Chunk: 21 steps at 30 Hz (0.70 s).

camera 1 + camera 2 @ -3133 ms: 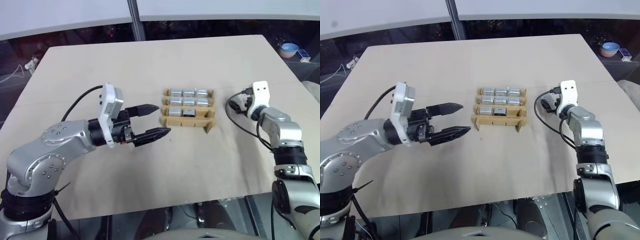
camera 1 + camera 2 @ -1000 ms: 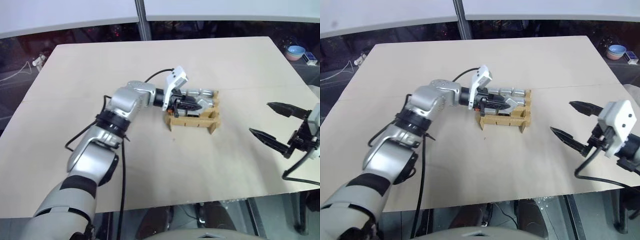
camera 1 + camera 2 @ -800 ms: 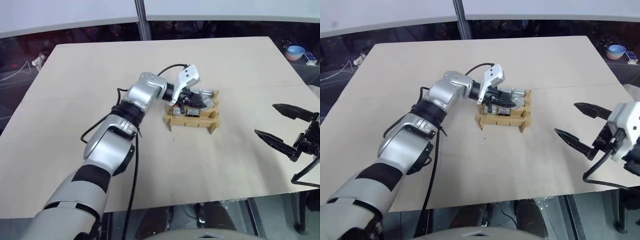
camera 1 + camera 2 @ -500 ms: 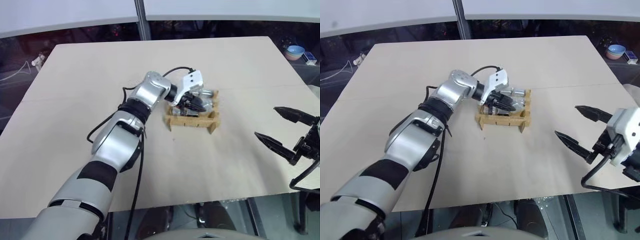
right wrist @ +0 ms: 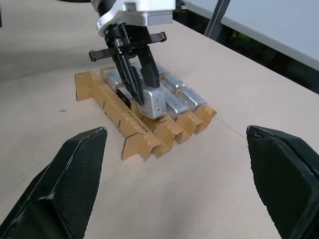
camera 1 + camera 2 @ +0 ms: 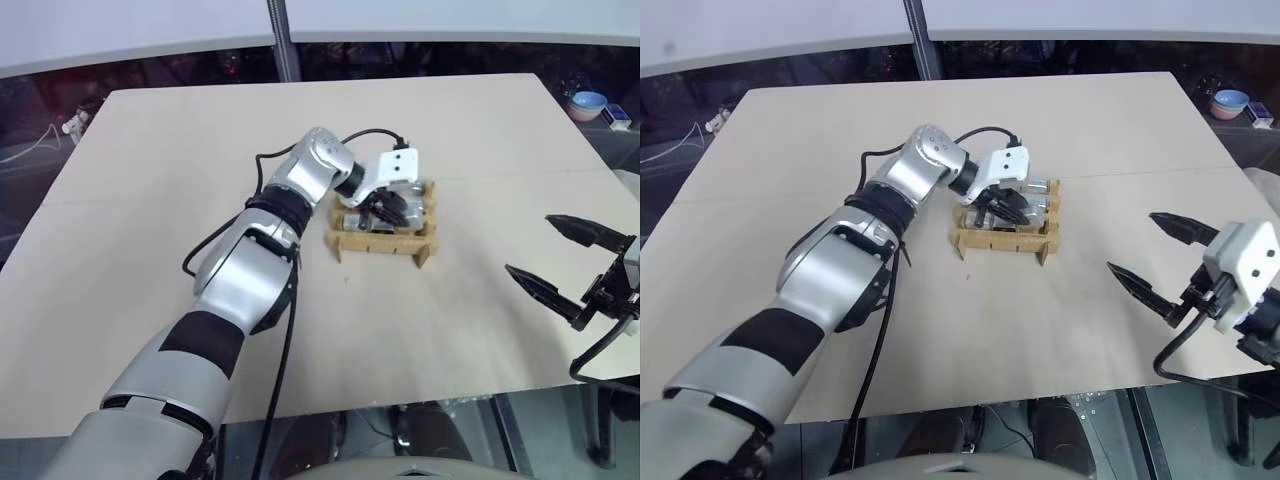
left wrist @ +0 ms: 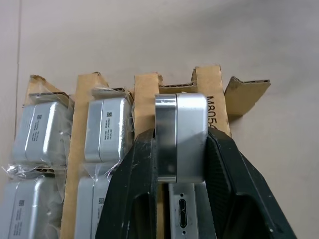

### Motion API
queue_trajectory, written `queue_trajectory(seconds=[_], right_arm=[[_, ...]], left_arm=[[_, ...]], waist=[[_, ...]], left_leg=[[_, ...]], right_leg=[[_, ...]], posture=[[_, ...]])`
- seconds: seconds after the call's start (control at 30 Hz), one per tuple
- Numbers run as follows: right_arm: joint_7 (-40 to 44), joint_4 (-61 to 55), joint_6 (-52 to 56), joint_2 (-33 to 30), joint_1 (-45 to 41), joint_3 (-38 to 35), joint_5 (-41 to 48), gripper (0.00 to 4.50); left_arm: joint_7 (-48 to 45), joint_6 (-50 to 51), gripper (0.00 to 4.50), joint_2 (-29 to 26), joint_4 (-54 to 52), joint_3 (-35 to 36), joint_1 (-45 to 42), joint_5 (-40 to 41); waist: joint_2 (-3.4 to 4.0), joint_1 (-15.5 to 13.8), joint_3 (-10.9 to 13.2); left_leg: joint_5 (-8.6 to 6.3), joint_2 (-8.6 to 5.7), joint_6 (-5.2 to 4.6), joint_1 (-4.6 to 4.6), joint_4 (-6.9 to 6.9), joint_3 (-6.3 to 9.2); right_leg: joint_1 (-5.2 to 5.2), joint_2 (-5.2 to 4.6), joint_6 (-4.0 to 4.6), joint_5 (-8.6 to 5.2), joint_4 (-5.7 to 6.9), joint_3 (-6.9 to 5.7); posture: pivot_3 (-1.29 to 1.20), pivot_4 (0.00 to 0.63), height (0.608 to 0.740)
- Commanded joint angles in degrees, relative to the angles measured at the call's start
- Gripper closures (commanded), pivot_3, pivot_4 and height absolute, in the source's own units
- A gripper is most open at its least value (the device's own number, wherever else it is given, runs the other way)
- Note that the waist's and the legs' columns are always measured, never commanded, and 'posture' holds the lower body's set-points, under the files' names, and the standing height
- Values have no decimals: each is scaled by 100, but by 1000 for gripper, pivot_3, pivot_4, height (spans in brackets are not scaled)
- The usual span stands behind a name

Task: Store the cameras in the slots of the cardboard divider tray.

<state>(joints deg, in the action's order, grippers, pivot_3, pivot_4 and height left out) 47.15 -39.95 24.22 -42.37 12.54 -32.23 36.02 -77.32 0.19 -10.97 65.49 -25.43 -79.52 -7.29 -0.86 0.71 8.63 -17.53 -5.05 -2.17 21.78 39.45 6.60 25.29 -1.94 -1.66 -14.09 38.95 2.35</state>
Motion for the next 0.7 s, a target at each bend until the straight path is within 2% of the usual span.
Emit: queue_trajectory(seconds=[0.03, 0.4, 0.7], right_arm=[[-70, -128, -176, 4, 42, 25, -111, 58], [-208, -166, -191, 10, 107, 123, -181, 58], [-331, -224, -185, 24, 185, 135, -198, 58]], left_arm=[[-82, 27, 3787, 5, 194, -151, -63, -388], [-37, 78, 3787, 340, 486, -45, -311, -729], [89, 288, 3787, 557, 576, 289, -432, -646]], waist=[[1, 1, -1], [-1, -15, -2], [-3, -38, -2]], left_leg=[[0, 0, 0, 0, 0, 0], [0, 0, 0, -7, 4, 2], [0, 0, 0, -7, 8, 4]], right_leg=[[0, 0, 0, 0, 0, 0], [-11, 0, -1, 0, 0, -3], [-13, -1, -1, 0, 0, -5]], posture=[[0, 150, 740], [0, 150, 740], [0, 150, 740]])
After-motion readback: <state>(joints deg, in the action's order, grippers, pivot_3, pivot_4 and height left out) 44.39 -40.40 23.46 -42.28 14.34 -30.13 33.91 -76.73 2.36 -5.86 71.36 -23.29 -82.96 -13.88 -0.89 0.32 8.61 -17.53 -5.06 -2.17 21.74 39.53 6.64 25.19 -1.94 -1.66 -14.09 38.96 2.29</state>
